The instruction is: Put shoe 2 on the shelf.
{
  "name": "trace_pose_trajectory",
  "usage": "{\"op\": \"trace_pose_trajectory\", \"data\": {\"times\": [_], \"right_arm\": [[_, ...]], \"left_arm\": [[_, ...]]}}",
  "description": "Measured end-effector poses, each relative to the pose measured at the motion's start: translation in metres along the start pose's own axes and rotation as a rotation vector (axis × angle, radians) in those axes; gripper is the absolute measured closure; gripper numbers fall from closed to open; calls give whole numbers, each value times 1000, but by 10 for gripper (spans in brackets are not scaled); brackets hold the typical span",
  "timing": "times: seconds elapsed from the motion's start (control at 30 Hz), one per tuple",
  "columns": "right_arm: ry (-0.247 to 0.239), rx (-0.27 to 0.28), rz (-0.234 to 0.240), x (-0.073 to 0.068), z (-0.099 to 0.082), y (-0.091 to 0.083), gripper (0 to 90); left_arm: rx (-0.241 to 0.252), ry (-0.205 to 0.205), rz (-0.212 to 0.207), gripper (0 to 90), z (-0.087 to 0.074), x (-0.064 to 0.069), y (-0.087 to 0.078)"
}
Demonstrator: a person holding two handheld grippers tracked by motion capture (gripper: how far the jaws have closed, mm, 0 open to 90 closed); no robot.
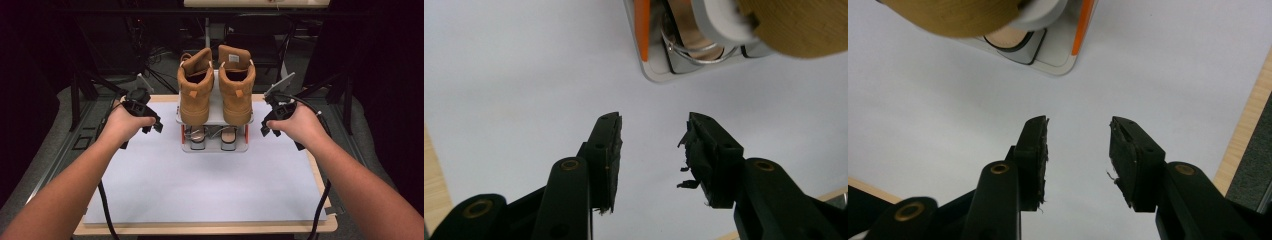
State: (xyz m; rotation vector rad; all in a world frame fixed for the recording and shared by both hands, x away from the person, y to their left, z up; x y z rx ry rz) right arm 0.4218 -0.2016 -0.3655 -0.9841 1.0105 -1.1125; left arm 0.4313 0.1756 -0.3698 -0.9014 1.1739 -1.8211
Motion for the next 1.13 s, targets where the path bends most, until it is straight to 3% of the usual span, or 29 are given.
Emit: {"op": "trace_pose_trajectory", "data": {"times": [0.1,0.2,0.37,0.53,0.63,0.67,0.73,0.8,0.87,0.9,0.97,1.0,1.03,1.13], "right_arm": [[7,-3,9,2,-5,8,590],[-1,2,-4,4,-9,14,587],[-41,13,-23,3,-22,25,589],[-66,51,31,1,-42,41,591],[-75,63,37,1,-50,49,590],[-78,67,28,1,-53,52,590],[-77,67,62,0,-63,63,590],[-97,60,36,0,-65,64,591],[-80,86,76,-1,-72,69,590],[-82,87,65,0,-76,70,591],[-52,117,101,0,-85,75,590],[-66,118,111,2,-88,77,589],[-85,108,75,3,-92,78,587],[-78,132,128,1,-102,88,565]], "left_arm": [[-3,-2,-22,568,-8,-1,10],[-12,14,-15,569,-17,-2,20],[-13,38,-23,568,-31,-1,32],[3,60,-28,562,-41,-1,38],[20,60,-77,562,-50,-2,45],[27,64,-75,563,-54,-2,49],[10,80,-44,568,-58,-2,56],[17,92,-19,568,-64,-1,63],[26,109,-4,568,-71,3,70],[21,122,-9,567,-76,5,75],[35,140,-2,564,-84,9,81],[42,140,-3,563,-88,10,84],[51,146,4,560,-92,11,87],[54,144,-16,540,-103,13,99]]}}
Point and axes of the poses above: each handheld gripper's, and its own axes: y roughly forward along the jaws, z roughly out of its top, x roughly to its right, the point moved 1 cm from there along y, roughly forward along the jaws, and after that the axes turned 10 degrees about y, right-handed, at the moved point
